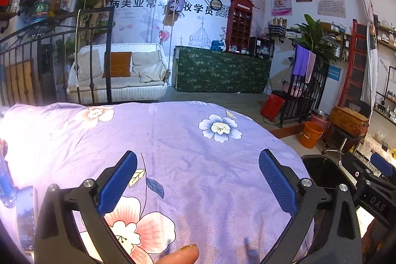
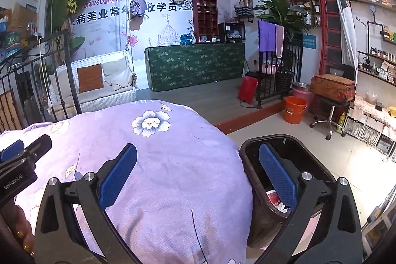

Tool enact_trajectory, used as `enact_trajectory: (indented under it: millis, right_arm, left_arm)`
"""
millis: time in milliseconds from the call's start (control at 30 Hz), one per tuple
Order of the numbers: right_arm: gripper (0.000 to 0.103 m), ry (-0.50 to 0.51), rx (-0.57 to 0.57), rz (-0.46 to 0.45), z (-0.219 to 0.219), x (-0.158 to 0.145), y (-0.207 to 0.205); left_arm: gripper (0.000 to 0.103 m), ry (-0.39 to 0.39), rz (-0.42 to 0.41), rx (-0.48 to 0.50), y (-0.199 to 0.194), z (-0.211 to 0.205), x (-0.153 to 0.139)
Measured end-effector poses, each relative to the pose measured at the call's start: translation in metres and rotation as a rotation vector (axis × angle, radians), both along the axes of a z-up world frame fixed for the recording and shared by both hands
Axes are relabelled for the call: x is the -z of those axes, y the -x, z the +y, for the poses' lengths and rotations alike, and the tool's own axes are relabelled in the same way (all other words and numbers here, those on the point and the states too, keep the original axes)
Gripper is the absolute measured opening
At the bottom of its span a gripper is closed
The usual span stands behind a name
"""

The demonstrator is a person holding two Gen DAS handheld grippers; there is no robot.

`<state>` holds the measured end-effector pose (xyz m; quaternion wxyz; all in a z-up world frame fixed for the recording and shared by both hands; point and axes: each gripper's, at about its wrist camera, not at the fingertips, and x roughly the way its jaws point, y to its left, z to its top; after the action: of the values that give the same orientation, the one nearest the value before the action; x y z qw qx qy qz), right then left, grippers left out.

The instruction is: Collect trash

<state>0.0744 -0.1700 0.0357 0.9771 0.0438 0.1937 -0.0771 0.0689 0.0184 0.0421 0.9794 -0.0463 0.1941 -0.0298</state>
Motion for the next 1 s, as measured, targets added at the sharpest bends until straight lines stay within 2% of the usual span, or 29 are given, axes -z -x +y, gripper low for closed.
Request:
enact_trajectory:
  millis: [1000]
  right_arm:
    - [0.097,-0.019,0.003,0.013,-0.0071,0.0058,-0.0014]
  left_arm:
    - [0.097,0.002,0.006,0.006,0.0052,0.0003,0.0031]
